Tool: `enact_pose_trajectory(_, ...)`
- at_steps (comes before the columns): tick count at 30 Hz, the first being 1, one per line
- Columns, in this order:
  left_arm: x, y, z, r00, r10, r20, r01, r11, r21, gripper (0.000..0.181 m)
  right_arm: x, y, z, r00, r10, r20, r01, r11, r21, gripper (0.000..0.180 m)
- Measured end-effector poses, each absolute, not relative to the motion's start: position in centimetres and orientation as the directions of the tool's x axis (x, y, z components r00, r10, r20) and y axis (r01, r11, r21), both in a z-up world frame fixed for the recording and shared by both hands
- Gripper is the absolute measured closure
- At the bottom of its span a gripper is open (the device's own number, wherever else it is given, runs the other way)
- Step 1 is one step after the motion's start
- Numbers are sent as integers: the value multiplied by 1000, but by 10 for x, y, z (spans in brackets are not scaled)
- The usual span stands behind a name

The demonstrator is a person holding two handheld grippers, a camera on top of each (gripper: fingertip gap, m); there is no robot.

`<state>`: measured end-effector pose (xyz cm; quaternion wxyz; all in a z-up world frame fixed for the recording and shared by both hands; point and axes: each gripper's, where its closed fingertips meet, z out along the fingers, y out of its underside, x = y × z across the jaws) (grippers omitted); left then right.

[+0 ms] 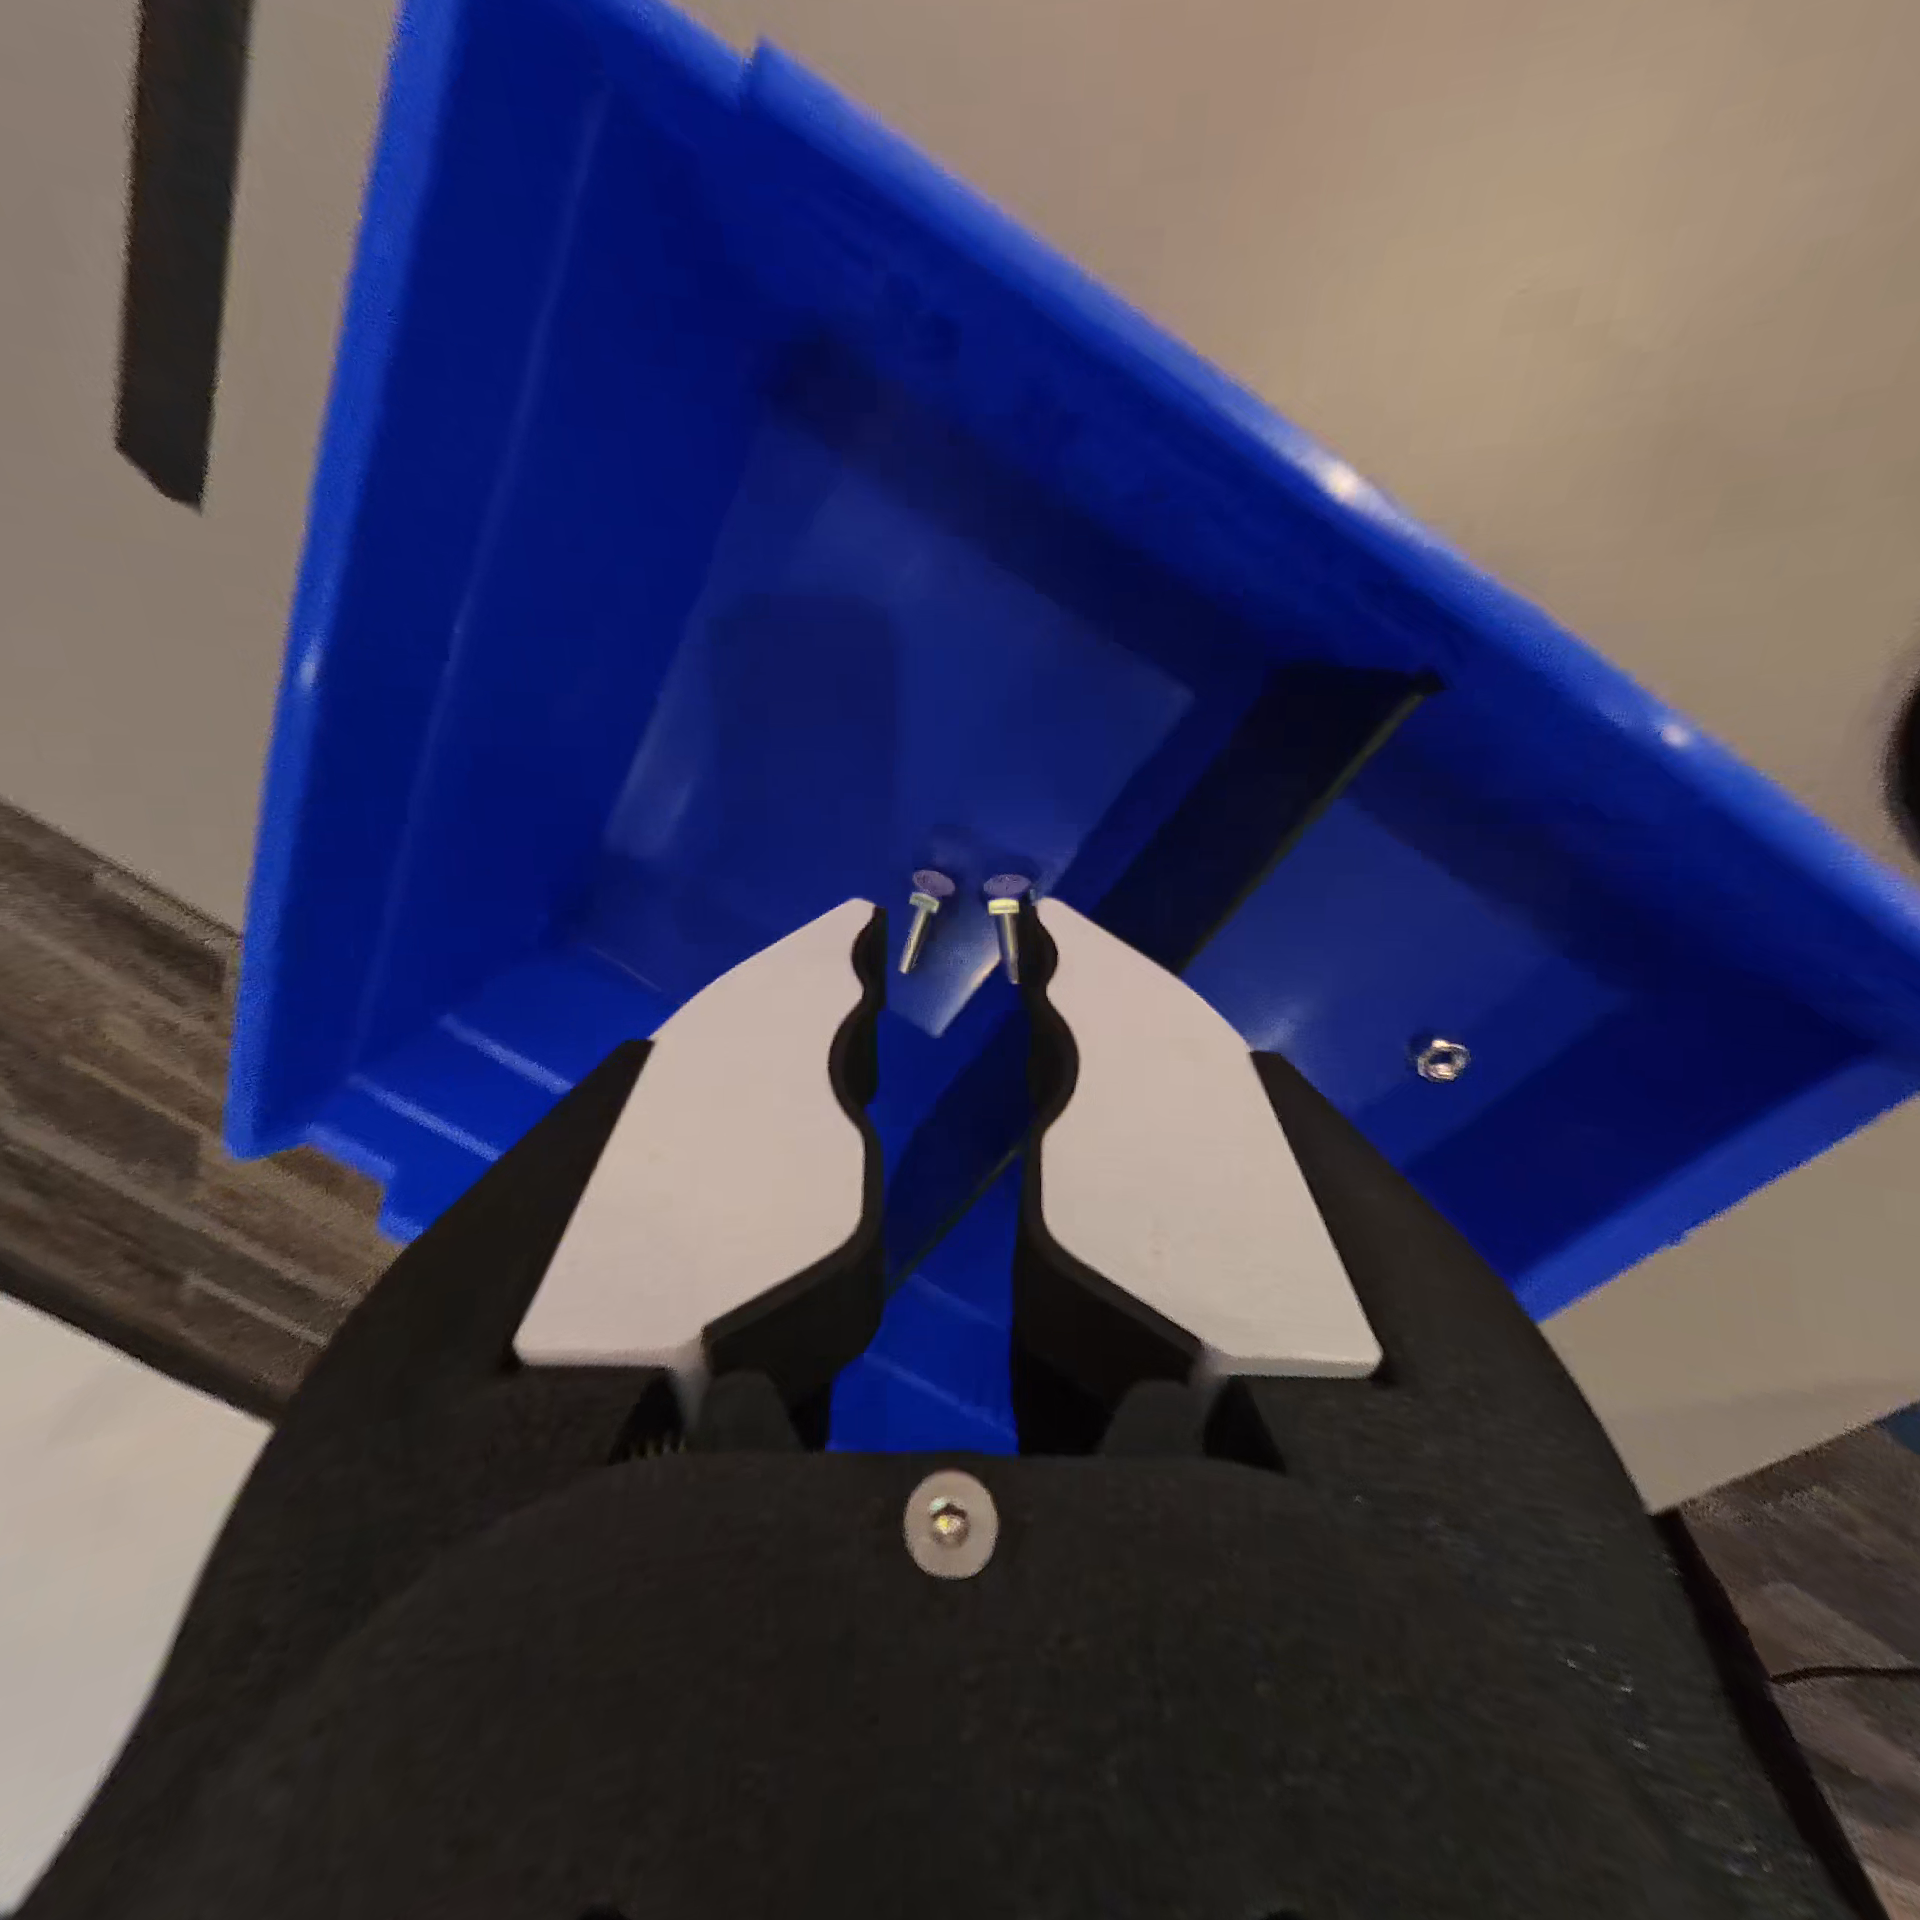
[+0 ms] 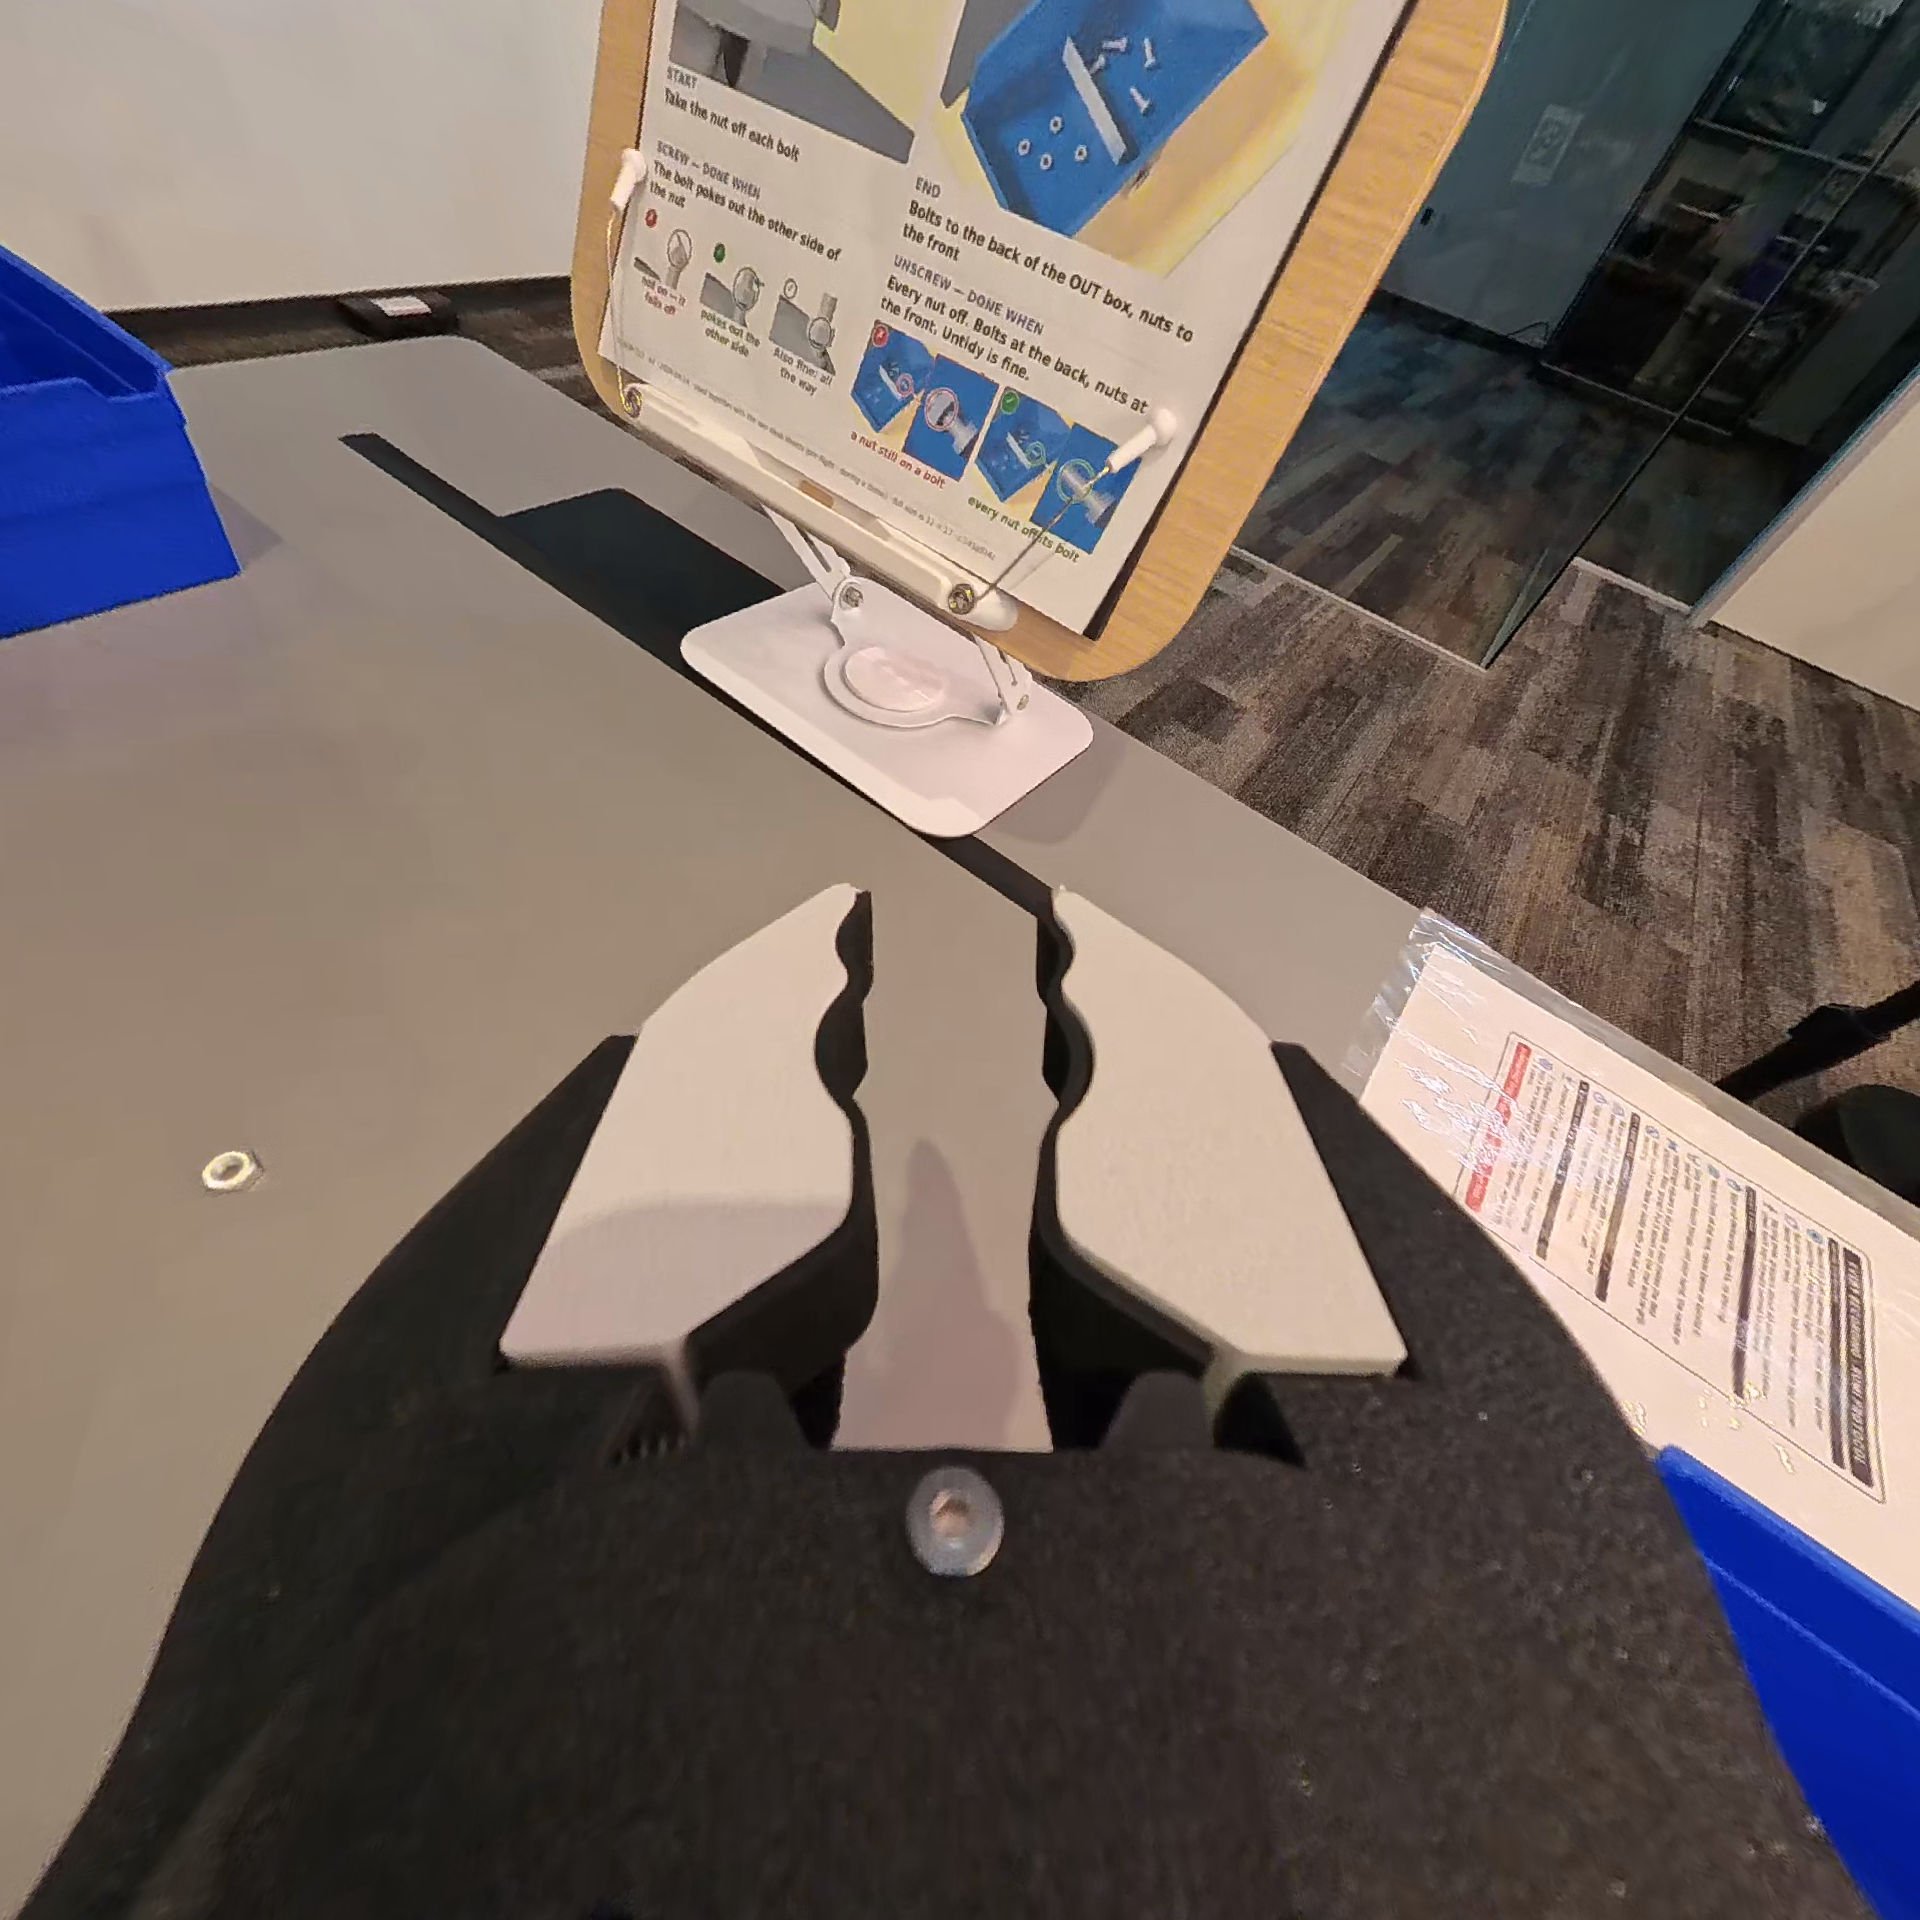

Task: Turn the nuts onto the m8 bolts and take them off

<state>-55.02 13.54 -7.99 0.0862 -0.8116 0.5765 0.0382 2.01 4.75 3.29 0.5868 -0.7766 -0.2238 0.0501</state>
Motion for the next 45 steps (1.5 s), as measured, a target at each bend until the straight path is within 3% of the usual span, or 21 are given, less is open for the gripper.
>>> enact_pose_trajectory(6, -552, 152, -107, 220, -969, -116, -975, -214, -64, 157, 21, 53, 27, 893, 403, 200, 313, -239, -919, 150)
enact_pose_trajectory(14, -531, 149, -112, 69, -997, -21, -989, -66, -133, 159, 13, 55, 24, 882, 437, 178, 303, -237, -923, 150)
enact_pose_trajectory(17, -542, 153, -112, 25, -999, -42, -997, -22, -76, 161, 12, 58, 22, 878, 440, 186, 315, -241, -918, 150)
enact_pose_trajectory(22, -573, 155, -121, 78, -997, -20, -995, -79, 68, 161, 6, 64, 10, 872, 452, 188, 335, -272, -902, 150)
enact_pose_trajectory(33, -590, 148, -147, 95, -995, 29, -984, -89, 155, 157, 7, 68, -8, 865, 464, 191, 367, -324, -872, 149)
enact_pose_trajectory(45, -587, 153, -154, 166, -986, 27, -982, -162, 101, 165, 4, 60, 14, 859, 472, 199, 352, -261, -899, 150)
